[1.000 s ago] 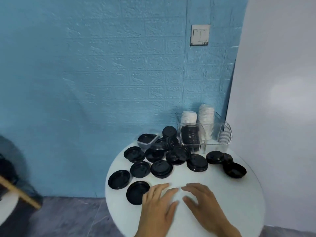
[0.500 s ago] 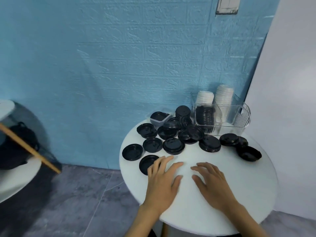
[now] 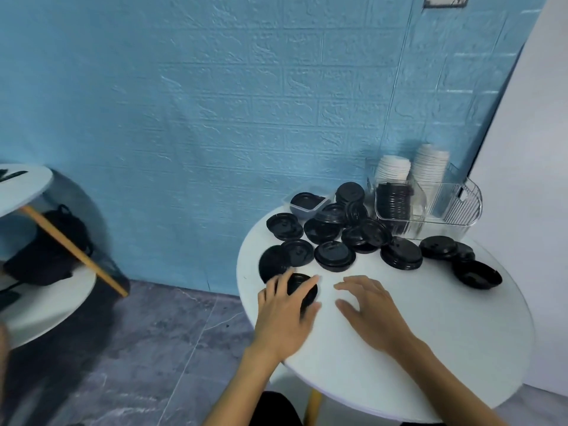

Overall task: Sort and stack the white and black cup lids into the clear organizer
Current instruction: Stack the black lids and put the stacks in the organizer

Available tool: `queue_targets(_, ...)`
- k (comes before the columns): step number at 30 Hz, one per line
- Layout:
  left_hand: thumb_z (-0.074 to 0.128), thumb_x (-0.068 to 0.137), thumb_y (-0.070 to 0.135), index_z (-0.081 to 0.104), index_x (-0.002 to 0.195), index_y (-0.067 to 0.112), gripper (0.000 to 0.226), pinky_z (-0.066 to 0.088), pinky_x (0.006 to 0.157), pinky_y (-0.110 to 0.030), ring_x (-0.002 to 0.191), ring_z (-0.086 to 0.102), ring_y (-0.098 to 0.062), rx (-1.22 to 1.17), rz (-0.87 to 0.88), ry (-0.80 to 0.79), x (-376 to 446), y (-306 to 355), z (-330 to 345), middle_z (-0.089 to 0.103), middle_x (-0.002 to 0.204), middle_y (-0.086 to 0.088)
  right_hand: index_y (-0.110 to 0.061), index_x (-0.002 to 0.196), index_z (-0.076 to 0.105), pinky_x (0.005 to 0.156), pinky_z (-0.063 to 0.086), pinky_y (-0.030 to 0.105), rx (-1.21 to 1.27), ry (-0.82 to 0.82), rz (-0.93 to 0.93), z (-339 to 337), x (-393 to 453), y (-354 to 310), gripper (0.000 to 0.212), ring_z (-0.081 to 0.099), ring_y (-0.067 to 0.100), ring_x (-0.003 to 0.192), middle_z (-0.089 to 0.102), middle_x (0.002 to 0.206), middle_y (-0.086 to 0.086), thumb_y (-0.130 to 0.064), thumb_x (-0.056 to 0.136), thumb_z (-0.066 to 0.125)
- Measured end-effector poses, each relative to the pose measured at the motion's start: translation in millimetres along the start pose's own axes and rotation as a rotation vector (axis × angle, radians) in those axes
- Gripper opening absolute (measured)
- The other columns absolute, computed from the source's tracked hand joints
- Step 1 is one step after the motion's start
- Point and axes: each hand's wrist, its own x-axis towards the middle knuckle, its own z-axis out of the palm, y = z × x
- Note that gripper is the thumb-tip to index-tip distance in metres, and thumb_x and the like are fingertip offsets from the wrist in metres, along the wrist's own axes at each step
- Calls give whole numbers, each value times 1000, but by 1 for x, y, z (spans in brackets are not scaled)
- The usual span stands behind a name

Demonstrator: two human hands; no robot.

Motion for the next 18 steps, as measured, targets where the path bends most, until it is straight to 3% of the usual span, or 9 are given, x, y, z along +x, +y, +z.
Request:
queue_targets(3, 44, 105, 51, 35, 150, 55, 46, 22, 113, -39, 144, 17, -20, -28, 30, -5, 0, -1, 0, 22, 164, 7, -34, 136, 58, 112, 24, 24, 7, 6, 8, 3, 0, 1, 35, 36, 10, 139, 48, 145, -13, -38, 101, 54)
queue_targets(7, 44, 105, 55, 34, 151, 56, 46, 21, 115, -34, 143, 22, -17, -103, 94, -41, 0, 5, -4, 25, 159, 10, -36, 137, 57, 115, 24, 24, 52, -6, -8, 2, -4, 4, 36, 33, 8, 140, 48, 144, -17, -36, 101, 55)
queue_targets(10, 43, 104, 58, 30, 153, 58, 50, 21, 116, -28, 139, 30, -12, -232, 163, -104, -1, 18, -5, 31, 156, 16, -45, 139, 48, 116, 34, 30, 186, -5, -42, -4, -8, 7, 50, 40, 1, 133, 47, 139, -26, -26, 95, 64)
queue_targets(12, 43, 105, 56, 32, 152, 57, 48, 34, 114, -27, 134, 42, -6, -381, 169, -120, -1, 29, -3, 37, 154, 23, -56, 138, 41, 112, 39, 27, 348, 0, -63, -9, -14, 10, 66, 44, -5, 131, 48, 137, -31, -22, 91, 72)
queue_targets(15, 43, 108, 50, 42, 150, 51, 42, 46, 105, -21, 126, 52, 7, -538, 176, -60, -2, 43, 0, 53, 144, 26, -50, 151, 31, 108, 47, 32, 596, -13, -101, -9, -27, 9, 86, 50, 9, 134, 52, 142, -18, -32, 84, 82)
queue_targets(18, 46, 110, 40, 49, 145, 48, 36, 47, 102, -17, 123, 60, 5, -723, 148, -47, -3, 51, 5, 65, 132, 26, -41, 155, 27, 105, 50, 45, 742, 16, -73, -6, -34, 3, 96, 49, 18, 137, 49, 146, -12, -40, 78, 84)
